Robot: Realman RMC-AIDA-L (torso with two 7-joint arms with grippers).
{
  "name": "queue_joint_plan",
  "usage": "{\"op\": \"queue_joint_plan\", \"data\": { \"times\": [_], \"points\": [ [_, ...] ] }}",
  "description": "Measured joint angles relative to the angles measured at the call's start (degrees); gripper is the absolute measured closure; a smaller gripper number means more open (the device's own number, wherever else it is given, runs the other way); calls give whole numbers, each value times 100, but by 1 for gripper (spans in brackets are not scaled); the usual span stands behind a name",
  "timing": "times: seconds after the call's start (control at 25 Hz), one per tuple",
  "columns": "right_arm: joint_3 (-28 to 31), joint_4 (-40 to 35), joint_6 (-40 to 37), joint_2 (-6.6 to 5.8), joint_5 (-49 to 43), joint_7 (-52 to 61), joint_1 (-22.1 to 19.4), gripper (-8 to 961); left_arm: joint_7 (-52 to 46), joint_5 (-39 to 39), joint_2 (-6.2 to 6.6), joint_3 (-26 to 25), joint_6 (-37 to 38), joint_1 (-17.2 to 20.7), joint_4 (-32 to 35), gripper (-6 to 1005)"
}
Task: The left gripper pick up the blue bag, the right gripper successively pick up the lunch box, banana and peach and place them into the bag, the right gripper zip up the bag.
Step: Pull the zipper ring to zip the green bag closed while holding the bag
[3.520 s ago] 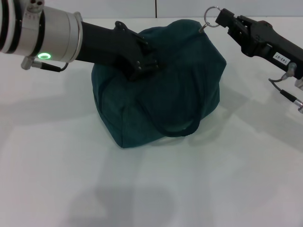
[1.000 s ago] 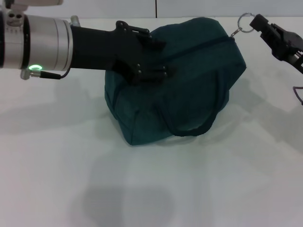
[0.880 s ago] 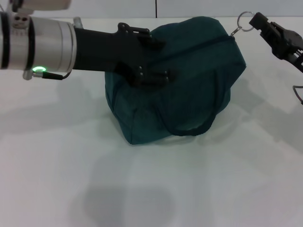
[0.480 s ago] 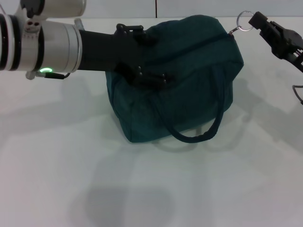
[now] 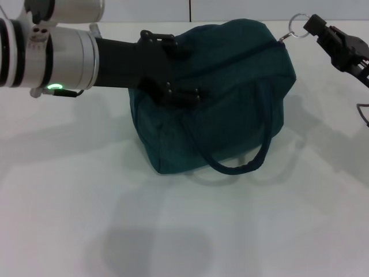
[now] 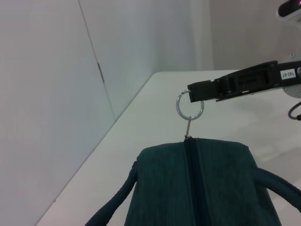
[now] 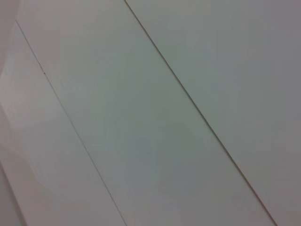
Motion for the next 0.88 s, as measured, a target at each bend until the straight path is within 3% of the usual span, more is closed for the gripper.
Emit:
{"op": "queue_joint_plan", "data": {
  "times": [0.04, 0.16, 0.6, 0.8, 0.88],
  "points": [
    [1, 0, 2, 0, 0, 0, 0, 936, 11, 4, 2, 0, -1, 3, 0, 116],
    [2, 0, 4, 0, 0, -1, 0, 935, 17, 8, 3, -4, -2, 5, 0, 297],
    [3, 0, -18, 0, 0, 1, 0, 933, 22, 14, 15, 4, 7, 3, 0, 502],
    [2, 0, -20, 0, 0, 3, 0, 932, 23, 14, 13, 4, 13, 3, 0, 742],
    [3, 0, -20, 0, 0, 4, 0, 931, 23, 15, 13, 4, 14, 3, -1, 794]
  ]
}}
